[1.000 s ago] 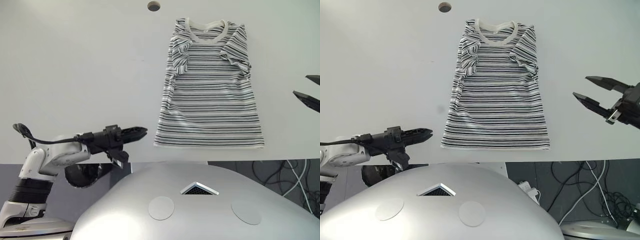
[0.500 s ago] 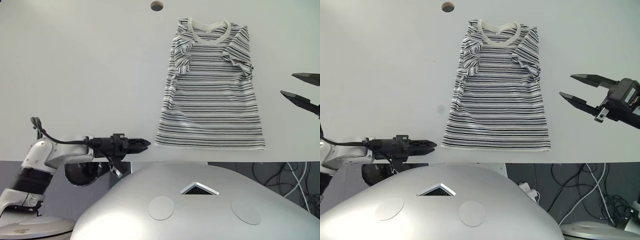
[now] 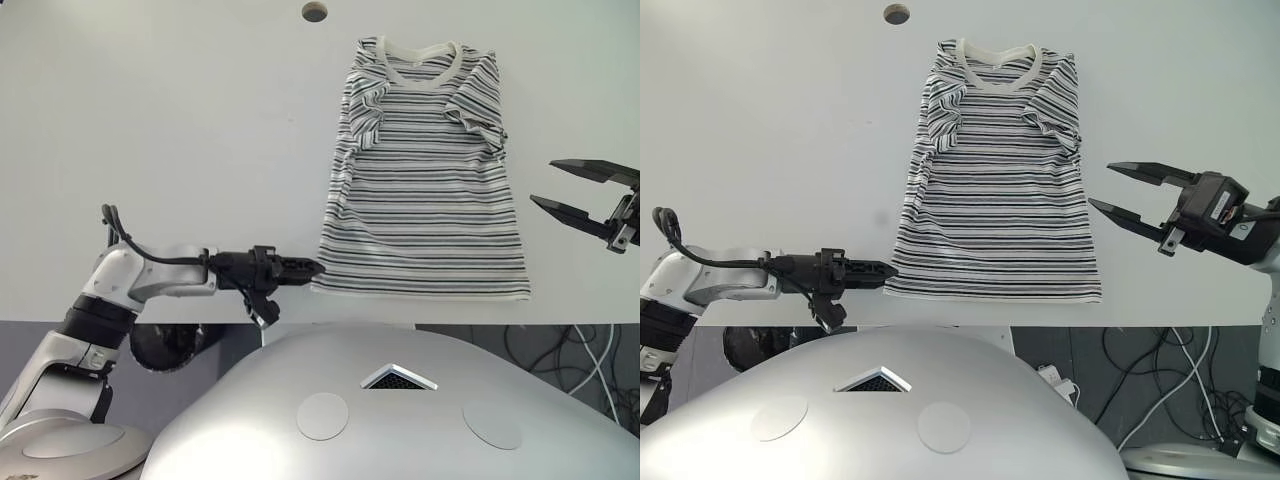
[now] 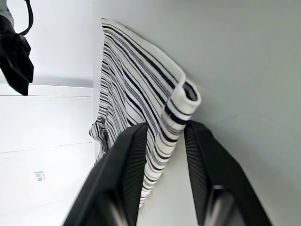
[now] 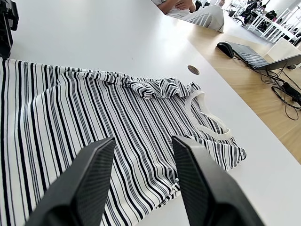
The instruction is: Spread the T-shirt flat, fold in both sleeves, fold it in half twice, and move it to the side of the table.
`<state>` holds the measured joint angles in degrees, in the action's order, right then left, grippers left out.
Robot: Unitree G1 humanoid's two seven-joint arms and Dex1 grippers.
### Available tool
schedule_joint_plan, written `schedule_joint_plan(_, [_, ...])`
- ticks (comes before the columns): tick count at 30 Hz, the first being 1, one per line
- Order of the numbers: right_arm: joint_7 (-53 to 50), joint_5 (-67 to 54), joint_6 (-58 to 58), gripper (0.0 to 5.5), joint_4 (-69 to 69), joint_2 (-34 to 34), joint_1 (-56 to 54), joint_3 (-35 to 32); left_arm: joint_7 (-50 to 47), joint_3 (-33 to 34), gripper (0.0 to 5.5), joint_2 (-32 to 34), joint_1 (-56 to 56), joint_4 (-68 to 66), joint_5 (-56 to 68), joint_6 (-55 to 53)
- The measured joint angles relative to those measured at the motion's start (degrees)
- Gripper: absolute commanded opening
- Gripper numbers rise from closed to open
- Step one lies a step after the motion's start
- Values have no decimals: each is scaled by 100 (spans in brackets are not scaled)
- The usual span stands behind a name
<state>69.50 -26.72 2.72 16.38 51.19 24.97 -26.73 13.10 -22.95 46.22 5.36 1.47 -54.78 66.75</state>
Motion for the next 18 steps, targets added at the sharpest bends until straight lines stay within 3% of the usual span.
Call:
schedule_joint_plan(6, [-4, 8, 19, 229, -23, -11, -18, 107, -77, -385, 142, -24, -385, -130, -48, -21])
schedule_joint_plan(14, [-83, 251, 175, 229, -554, -28, -47, 210, 80, -613, 58, 14, -569, -278, 474, -160])
schedule_joint_plan(18, [34, 460, 260, 229, -1611, 0, -30, 198, 167, -616, 21, 36, -553, -271, 710, -257])
